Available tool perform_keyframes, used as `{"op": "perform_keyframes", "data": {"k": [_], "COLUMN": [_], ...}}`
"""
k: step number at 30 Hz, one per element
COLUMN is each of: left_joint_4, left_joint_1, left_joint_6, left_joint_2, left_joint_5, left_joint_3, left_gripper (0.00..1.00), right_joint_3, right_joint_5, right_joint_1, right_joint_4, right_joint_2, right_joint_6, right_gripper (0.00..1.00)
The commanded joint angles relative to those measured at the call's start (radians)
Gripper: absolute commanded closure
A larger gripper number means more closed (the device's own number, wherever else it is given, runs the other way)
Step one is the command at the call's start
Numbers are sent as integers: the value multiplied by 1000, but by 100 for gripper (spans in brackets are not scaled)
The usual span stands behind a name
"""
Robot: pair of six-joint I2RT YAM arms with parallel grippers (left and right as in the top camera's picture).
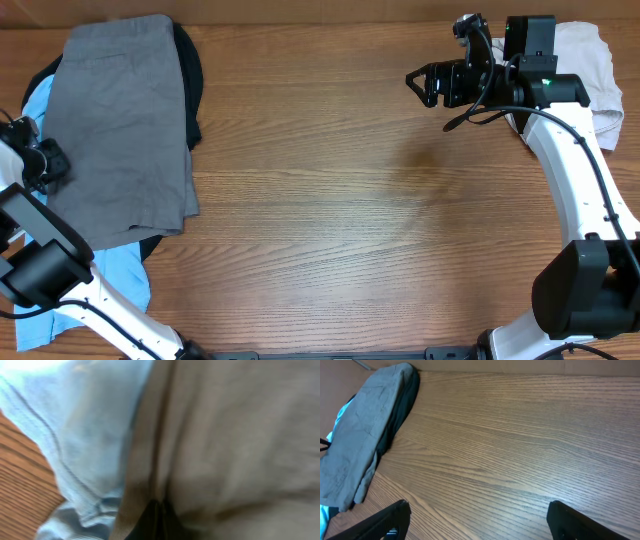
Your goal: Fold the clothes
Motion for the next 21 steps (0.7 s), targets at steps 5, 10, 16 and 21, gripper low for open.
{"op": "perform_keyframes", "data": {"k": [5,10,16,21], "left_joint_4": [-95,-161,-158,-91], "left_joint_1": [-122,-260,-494,-731], "left_joint_6": [-108,-111,-113,-181], "left_joint_2": [-180,-321,-398,-372], "left_joint_5": [53,133,242,246], "left_joint_3": [77,77,77,77], "left_gripper": [96,96,96,96], "right_joint_3": [14,26,52,54], "right_joint_5": [-6,-6,-6,-6], "right_joint_1": [2,-18,-94,-185], "right_joint_4": [13,16,-7,-58], "right_joint_2": [0,-12,-65,-121], "right_joint_6": [-7,40,126,143], "right_gripper": [17,23,28,28]}}
